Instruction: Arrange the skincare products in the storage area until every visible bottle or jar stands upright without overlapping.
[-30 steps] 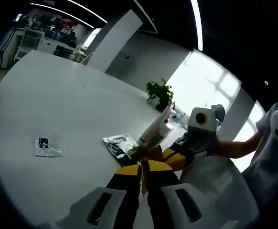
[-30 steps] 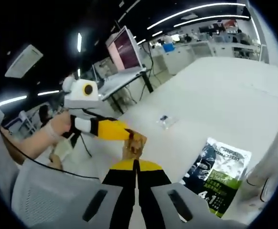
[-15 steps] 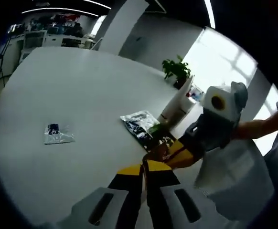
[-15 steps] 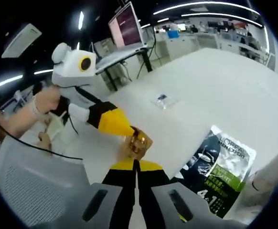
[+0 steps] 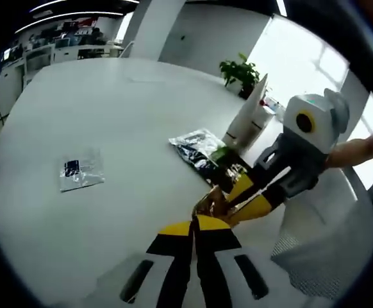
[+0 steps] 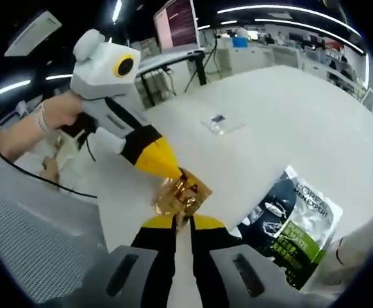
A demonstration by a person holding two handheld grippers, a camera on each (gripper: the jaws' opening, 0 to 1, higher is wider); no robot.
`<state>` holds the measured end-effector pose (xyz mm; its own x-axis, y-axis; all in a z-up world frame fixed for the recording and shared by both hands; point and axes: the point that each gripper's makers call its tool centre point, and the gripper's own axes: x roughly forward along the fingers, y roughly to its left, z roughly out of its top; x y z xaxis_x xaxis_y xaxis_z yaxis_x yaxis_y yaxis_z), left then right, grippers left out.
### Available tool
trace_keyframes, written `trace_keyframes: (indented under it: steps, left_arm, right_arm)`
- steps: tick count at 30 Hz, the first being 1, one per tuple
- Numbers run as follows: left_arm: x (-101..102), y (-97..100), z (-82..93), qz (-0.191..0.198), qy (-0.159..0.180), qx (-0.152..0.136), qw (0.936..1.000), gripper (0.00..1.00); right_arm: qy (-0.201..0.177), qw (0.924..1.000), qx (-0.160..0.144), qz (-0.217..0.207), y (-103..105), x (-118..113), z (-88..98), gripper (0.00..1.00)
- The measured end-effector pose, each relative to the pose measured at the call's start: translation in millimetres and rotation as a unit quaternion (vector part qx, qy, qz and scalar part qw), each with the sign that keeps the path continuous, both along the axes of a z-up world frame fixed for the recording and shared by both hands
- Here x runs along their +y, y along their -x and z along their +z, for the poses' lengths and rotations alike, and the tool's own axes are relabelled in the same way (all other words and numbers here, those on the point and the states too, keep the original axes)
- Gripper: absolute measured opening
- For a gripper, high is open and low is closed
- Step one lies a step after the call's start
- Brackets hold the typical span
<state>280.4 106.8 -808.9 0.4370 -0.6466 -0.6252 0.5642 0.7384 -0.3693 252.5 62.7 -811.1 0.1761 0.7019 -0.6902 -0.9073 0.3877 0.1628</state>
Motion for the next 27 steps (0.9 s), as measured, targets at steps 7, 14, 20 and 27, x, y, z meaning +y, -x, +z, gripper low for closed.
trace_keyframes:
  steps: [7,14,20,27]
  left_arm:
    - [-2.2,-4.1,-6.2,-0.006,-0.007,0.000,1.0000,0.00]
    - [-11.9,-3.4,-13.6,-0.037,-0.023,-0.001,0.9991,0.00]
    - [-18.3,-0.3,-15.6,-0.068,-0.045,-0.003,0.9966,0.00]
    - [-21.3,-3.2,-18.2,-0.117,-0.089,-0.020,0.9890,0.00]
  right_arm:
    - [0.006,0.9999,-0.010,0.006,1.2,-9.1,2.6,0.10]
    - [0.015,0.9991,-0.029,0.026,12.8,-14.4,2.7,0.11]
    - [0.025,0.9981,-0.042,0.039,14.8,-10.8,-2.8,0.11]
    - [0.027,0.9967,-0.060,0.047,6.5,0.2,-8.0,0.12]
